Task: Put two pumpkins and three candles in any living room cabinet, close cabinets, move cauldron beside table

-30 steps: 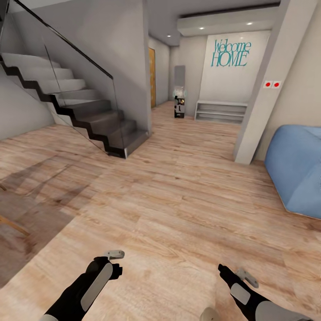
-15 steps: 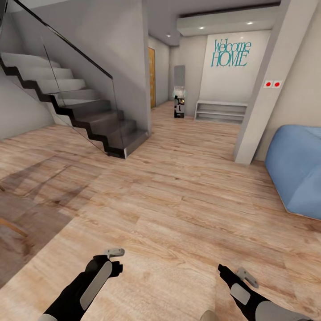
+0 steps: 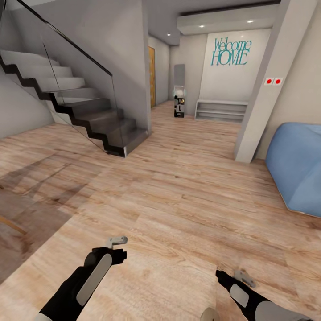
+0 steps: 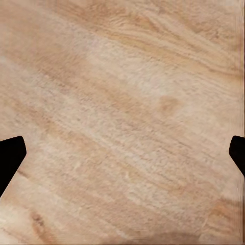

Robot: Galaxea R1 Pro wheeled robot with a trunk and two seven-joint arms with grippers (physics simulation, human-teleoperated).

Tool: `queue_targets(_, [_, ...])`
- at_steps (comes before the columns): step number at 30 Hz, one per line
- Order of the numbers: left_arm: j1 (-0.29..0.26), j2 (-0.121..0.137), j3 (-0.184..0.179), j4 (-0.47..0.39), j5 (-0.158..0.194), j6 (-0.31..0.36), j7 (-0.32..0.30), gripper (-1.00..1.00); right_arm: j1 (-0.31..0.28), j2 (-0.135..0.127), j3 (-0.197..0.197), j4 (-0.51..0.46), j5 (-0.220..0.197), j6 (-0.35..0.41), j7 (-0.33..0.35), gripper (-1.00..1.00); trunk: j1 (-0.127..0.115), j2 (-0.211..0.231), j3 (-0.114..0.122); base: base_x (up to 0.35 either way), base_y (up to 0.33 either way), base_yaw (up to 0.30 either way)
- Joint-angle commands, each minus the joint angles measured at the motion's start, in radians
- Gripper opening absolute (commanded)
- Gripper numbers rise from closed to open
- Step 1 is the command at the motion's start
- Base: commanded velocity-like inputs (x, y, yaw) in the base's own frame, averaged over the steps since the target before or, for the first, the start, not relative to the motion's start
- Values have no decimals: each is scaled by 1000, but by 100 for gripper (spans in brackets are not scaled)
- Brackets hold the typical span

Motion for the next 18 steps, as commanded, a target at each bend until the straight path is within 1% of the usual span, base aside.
queue_targets(1, [0, 2, -3, -10, 13, 3, 10, 100, 0, 0, 16, -2, -8, 30, -8, 100, 4, -8, -4, 0, 0, 0])
queue_targets(3, [0, 4, 1, -20, 26, 7, 10, 100, 0, 0, 29, -2, -8, 77, -14, 100, 11, -22, -10, 0, 0, 0])
queue_targets(5, [0, 6, 11, -24, 45, 10, 10, 100, -1, 1, 36, -2, -8, 102, -22, 100, 19, -36, -17, 0, 0, 0])
queue_targets(6, [0, 10, 20, -25, 62, 14, 10, 100, -1, 3, 43, -3, -8, 114, -35, 100, 23, -43, -20, 0, 0, 0])
queue_targets(7, [0, 17, 30, -26, 81, 21, 10, 100, 0, 8, 51, -4, -7, 121, -55, 100, 27, -50, -23, 0, 0, 0])
queue_targets(8, [0, 23, 36, -28, 91, 26, 10, 100, 0, 11, 56, -5, -7, 122, -66, 100, 31, -57, -26, 0, 0, 0])
queue_targets(10, [0, 49, 60, -47, 133, 52, 10, 100, 0, 25, 73, -7, -6, 117, -100, 100, 38, -71, -32, 0, 0, 0])
queue_targets(13, [1, 95, 85, -93, 211, 87, 10, 100, 0, 39, 82, -14, -6, 105, -119, 100, 50, -92, -42, 0, 0, 0])
queue_targets(15, [6, 131, 91, -129, 275, 103, 10, 100, 1, 41, 85, -15, -5, 100, -122, 100, 57, -106, -48, 0, 0, 0])
queue_targets(16, [10, 148, 93, -149, 311, 111, 10, 100, 1, 42, 86, -16, -5, 99, -123, 100, 61, -113, -51, 0, 0, 0])
queue_targets(17, [17, 173, 95, -178, 371, 125, 10, 100, 0, 42, 86, -16, -5, 96, -123, 100, 65, -120, -54, 0, 0, 0])
queue_targets(18, [21, 190, 95, -196, 414, 133, 10, 100, 0, 42, 86, -17, -5, 92, -123, 100, 69, -127, -57, 0, 0, 0])
